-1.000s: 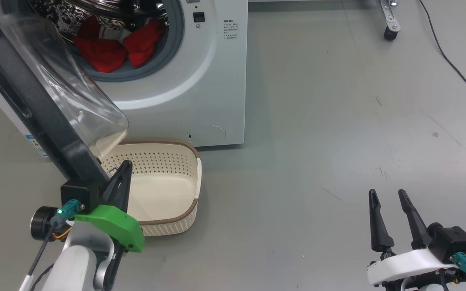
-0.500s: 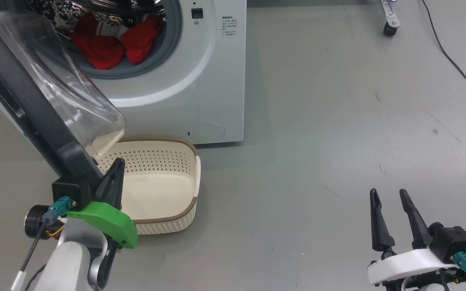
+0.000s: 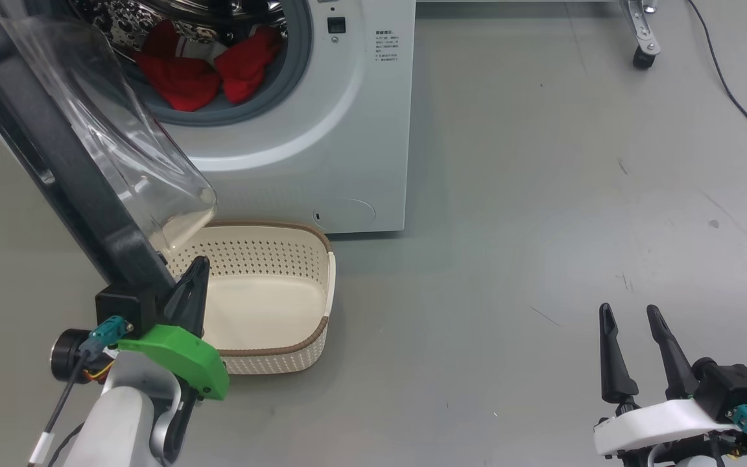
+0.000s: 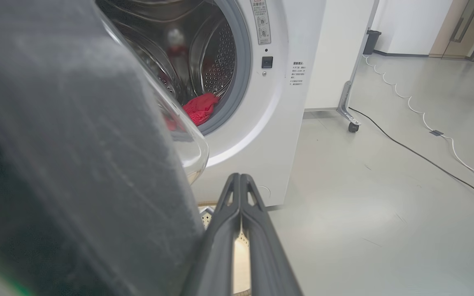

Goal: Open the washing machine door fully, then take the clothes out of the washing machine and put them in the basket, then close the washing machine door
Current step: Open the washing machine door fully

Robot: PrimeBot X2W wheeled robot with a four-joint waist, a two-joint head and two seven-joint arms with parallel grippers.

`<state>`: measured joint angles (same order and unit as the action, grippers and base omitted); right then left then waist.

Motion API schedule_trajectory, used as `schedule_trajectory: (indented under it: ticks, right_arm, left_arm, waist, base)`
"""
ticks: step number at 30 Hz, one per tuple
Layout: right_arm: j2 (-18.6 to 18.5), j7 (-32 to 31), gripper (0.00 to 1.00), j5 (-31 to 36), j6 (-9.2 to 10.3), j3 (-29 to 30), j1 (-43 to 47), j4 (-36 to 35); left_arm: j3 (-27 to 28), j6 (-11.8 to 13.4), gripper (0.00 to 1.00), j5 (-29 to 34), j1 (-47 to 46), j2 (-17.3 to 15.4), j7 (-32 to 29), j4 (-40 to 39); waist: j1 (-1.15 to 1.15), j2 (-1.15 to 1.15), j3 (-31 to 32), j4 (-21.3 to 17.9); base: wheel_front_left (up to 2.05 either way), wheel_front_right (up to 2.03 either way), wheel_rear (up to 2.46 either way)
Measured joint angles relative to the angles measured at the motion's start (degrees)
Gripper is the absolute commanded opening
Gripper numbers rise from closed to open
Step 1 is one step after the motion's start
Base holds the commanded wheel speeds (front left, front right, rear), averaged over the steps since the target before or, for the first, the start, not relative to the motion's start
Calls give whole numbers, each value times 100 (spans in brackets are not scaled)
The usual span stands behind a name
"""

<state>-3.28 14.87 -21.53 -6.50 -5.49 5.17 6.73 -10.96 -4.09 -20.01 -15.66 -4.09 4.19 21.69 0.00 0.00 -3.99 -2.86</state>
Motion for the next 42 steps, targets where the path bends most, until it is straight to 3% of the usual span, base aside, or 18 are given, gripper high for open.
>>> schedule_trajectory:
  ticks: [27,42]
  right_arm:
    - [13,0,100,21,-46,1,8,26]
    - [7,0,100,105,-47,-138,-1,27]
  left_arm:
    - [9,-32,0,-62,-113,82,303,286]
    - [381,34,0,-266,-143,46,556,312]
  waist:
    - [0,0,10,876]
    - [0,0,-237,1326]
  base:
    - [0,0,0]
    - [0,0,0]
